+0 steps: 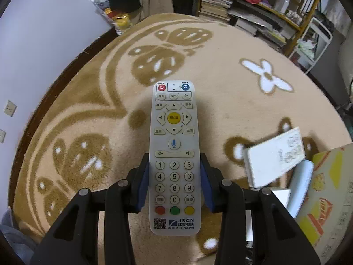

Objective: Organize rigid objects
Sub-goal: 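Lift the white remote with the left tool and carry it over the box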

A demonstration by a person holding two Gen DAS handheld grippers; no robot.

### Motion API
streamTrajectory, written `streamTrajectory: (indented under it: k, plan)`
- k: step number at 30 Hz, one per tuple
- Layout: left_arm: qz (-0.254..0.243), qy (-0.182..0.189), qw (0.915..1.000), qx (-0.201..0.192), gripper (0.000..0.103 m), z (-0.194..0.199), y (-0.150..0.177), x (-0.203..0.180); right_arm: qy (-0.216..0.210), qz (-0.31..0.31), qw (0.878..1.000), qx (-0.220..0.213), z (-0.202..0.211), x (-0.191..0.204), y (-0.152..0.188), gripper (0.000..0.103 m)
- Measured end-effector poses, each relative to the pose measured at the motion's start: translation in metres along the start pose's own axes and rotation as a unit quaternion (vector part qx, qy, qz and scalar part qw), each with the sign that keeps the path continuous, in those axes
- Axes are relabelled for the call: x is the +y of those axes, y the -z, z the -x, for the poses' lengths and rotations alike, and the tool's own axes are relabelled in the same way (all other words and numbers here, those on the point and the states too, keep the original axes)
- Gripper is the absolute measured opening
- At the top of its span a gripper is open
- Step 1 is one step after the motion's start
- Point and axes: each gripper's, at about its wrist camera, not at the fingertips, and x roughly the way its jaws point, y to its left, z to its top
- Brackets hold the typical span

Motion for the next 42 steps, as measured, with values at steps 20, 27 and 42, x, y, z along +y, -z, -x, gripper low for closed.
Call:
streamTrajectory:
  k: [20, 27, 42]
  plan:
    - [-0.047, -0.054, 0.9933, -0.090, 0.040, 0.093, 0.007, -0.022, -0.001, -0.002, 1.000, 0.000, 0.000, -0.001, -0.002, 0.009]
    - [-0.083, -0.041, 0.9882, -0.122, 0.040, 0.126, 0.019, -0.044, -0.001, -0.002, 1.000, 0.001, 0.000, -0.001, -0.003, 0.009]
    - [-0.129, 0.023, 0.9829, -0.129, 0.040, 0.163, 0.048, -0.092, -0.002, -0.003, 1.000, 0.001, 0.000, -0.001, -0.003, 0.009]
